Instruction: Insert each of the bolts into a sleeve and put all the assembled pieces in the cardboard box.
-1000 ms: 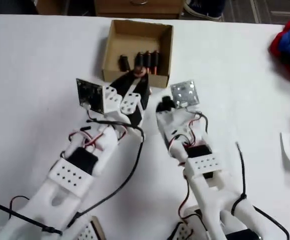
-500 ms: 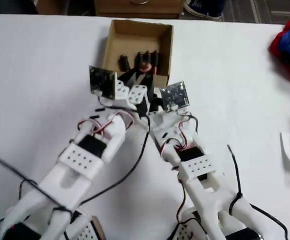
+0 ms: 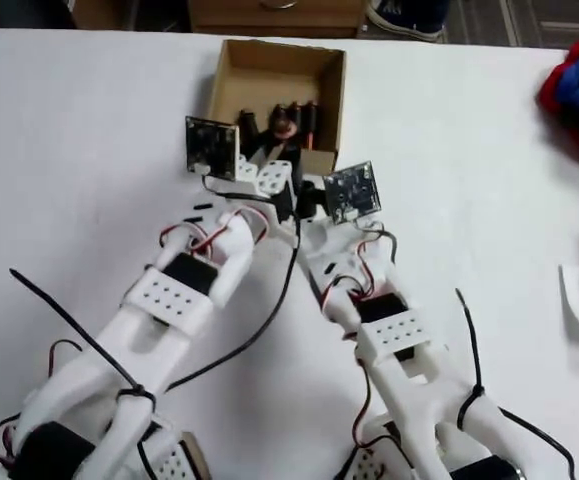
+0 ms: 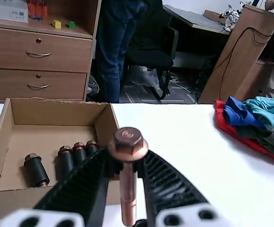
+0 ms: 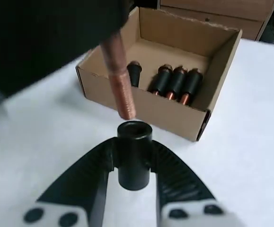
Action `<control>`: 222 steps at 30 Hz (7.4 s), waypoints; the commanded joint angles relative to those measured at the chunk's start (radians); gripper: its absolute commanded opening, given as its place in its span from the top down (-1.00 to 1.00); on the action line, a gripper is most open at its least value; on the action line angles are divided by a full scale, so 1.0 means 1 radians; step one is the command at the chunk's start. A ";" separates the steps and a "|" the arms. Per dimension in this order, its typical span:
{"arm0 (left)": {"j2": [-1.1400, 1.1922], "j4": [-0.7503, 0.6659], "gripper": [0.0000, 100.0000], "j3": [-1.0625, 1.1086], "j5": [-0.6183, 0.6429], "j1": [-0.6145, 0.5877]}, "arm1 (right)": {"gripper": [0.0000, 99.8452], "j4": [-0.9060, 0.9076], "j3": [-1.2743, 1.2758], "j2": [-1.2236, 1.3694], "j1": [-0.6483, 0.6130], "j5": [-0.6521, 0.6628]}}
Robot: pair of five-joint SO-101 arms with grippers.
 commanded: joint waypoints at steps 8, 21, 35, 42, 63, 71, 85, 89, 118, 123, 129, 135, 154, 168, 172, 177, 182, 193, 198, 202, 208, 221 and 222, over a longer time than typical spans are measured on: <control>-0.003 -0.023 0.95 -0.108 0.008 0.014 | 0.96 -0.054 -0.031 -0.045 0.008 -0.006; -0.009 0.081 0.95 -0.150 0.009 0.040 | 0.96 -0.056 -0.032 -0.044 0.016 -0.006; -0.003 0.101 0.95 -0.147 0.023 0.049 | 0.96 -0.104 -0.037 -0.048 0.031 -0.005; -0.002 0.195 0.95 -0.153 0.164 0.072 | 0.96 -0.104 -0.054 -0.050 0.038 -0.005; 0.095 0.273 0.95 -0.229 0.167 0.043 | 0.96 -0.102 -0.130 -0.050 0.033 -0.005; 0.199 0.545 0.95 -0.478 0.167 0.044 | 0.96 -0.102 -0.130 -0.050 0.036 -0.005; 0.172 0.776 0.35 -0.532 0.114 0.037 | 0.96 -0.102 -0.130 -0.042 0.038 -0.005; 0.095 0.779 0.32 -0.524 0.109 0.035 | 0.96 -0.101 -0.130 -0.042 0.039 -0.005; -0.204 0.763 0.32 0.035 -0.229 -0.672 | 0.96 0.714 -1.697 0.958 0.077 -0.184; -0.204 0.557 0.32 0.222 -0.141 -0.718 | 0.96 0.714 -2.185 1.357 0.041 -0.189; -0.203 0.433 0.32 0.303 -0.124 -0.713 | 0.96 0.716 -2.590 1.699 -0.015 -0.127; -0.203 0.428 0.32 0.302 -0.124 -0.712 | 0.96 0.708 -2.656 1.851 -0.048 -0.129; -0.203 0.428 0.32 0.305 -0.127 -0.712 | 0.96 0.679 -2.585 1.877 -0.076 -0.385; -0.203 0.428 0.32 0.305 -0.127 -0.712 | 0.96 0.674 -2.549 1.880 -0.102 -0.384; -0.203 0.428 0.32 0.305 -0.127 -0.712 | 0.96 0.679 -2.547 1.880 -0.102 -0.384; -0.203 0.428 0.32 0.305 -0.127 -0.712 | 0.76 0.679 -2.530 1.894 -0.105 -0.385; -0.203 0.428 0.32 0.305 -0.127 -0.712 | 0.80 0.679 -2.538 1.894 -0.101 -0.384; -0.203 0.428 0.32 0.303 -0.127 -0.712 | 0.84 0.794 -2.717 1.885 0.008 -0.239; -0.210 0.436 0.32 0.298 -0.127 -0.712 | 0.84 0.964 -2.871 1.859 0.051 0.000; -0.212 0.453 0.32 0.280 -0.127 -0.712 | 0.84 1.173 -2.862 1.722 0.102 0.035; -0.316 0.914 0.32 0.056 -0.130 -0.700 | 0.83 1.655 -2.862 1.463 0.124 0.041; -1.092 1.436 0.32 0.182 -0.459 -0.591 | 0.85 1.828 -2.817 1.049 0.208 0.037; -1.171 1.459 0.32 0.220 -0.459 -0.597 | 0.88 1.828 -2.789 0.995 0.222 0.037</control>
